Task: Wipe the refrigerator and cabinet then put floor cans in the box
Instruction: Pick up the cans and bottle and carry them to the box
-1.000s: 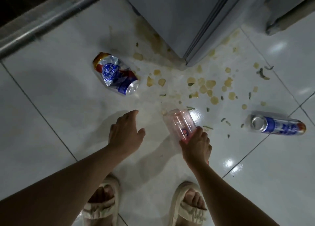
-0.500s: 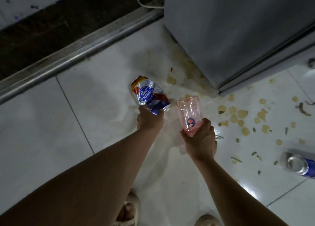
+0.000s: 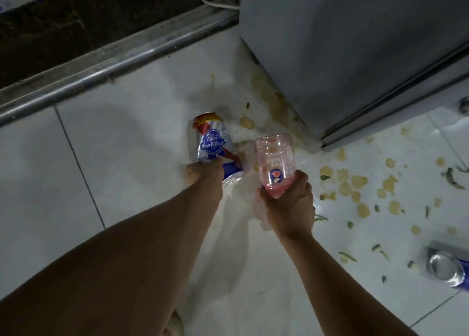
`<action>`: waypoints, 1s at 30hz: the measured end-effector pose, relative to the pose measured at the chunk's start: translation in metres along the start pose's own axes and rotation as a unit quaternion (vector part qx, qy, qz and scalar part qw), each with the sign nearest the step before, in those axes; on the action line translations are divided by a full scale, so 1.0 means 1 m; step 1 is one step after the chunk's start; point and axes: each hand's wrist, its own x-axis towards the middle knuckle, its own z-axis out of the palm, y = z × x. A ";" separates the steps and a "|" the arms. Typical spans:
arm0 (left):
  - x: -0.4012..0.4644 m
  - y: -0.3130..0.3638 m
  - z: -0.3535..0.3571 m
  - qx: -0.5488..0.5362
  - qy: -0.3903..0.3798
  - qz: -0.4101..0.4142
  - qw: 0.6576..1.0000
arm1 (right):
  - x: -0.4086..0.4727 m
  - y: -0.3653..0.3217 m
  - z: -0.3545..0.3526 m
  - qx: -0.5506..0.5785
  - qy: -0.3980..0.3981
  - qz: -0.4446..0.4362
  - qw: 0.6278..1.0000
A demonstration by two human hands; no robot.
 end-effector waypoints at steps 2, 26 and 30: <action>-0.007 -0.001 -0.009 -0.013 -0.026 0.021 0.999 | -0.007 -0.003 -0.010 -0.001 -0.010 0.006 1.000; -0.376 0.120 -0.255 0.270 -0.076 0.270 0.921 | -0.255 -0.145 -0.335 0.029 0.011 0.141 0.990; -0.444 0.135 -0.275 0.305 -0.107 0.318 0.891 | -0.292 -0.144 -0.399 0.049 0.046 0.173 0.983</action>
